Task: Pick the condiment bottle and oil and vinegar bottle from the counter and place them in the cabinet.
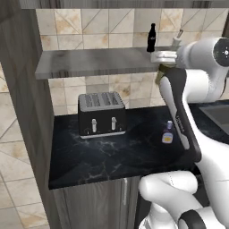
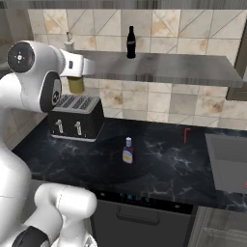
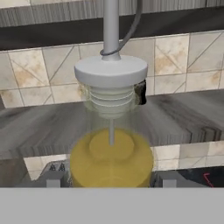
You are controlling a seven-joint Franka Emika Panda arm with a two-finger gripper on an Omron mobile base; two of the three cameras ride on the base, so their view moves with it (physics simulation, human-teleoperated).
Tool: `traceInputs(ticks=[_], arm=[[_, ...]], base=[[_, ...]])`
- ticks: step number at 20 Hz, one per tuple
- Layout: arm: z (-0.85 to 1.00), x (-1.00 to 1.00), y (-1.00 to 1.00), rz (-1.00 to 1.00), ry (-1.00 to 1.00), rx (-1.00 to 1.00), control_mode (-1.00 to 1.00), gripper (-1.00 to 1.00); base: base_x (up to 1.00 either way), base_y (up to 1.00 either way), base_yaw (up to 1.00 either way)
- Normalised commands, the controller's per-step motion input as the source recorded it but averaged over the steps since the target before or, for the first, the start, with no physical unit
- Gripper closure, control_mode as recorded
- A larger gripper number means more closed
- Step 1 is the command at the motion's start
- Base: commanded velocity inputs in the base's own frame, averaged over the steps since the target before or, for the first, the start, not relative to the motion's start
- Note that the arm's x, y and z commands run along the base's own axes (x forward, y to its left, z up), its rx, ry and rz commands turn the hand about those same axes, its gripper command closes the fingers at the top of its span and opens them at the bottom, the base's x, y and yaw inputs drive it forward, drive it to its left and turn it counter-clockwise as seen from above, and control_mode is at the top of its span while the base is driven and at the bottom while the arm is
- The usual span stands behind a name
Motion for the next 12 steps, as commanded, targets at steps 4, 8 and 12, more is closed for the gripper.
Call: traceInputs(ticks=[4,8,12], arm=[[0.48,0.26,0.17,-0.03,0.00,0.00,-1.00,1.00],[0.49,0.30,0.24,-0.05,0.00,0.00,-1.00,1.00],[0.21,0.34,0.16,-0.03,0.00,0.00,-1.00,1.00]], base=[[0.00,0.00,0.00],[0.00,0.00,0.00],[0.00,0.00,0.00]])
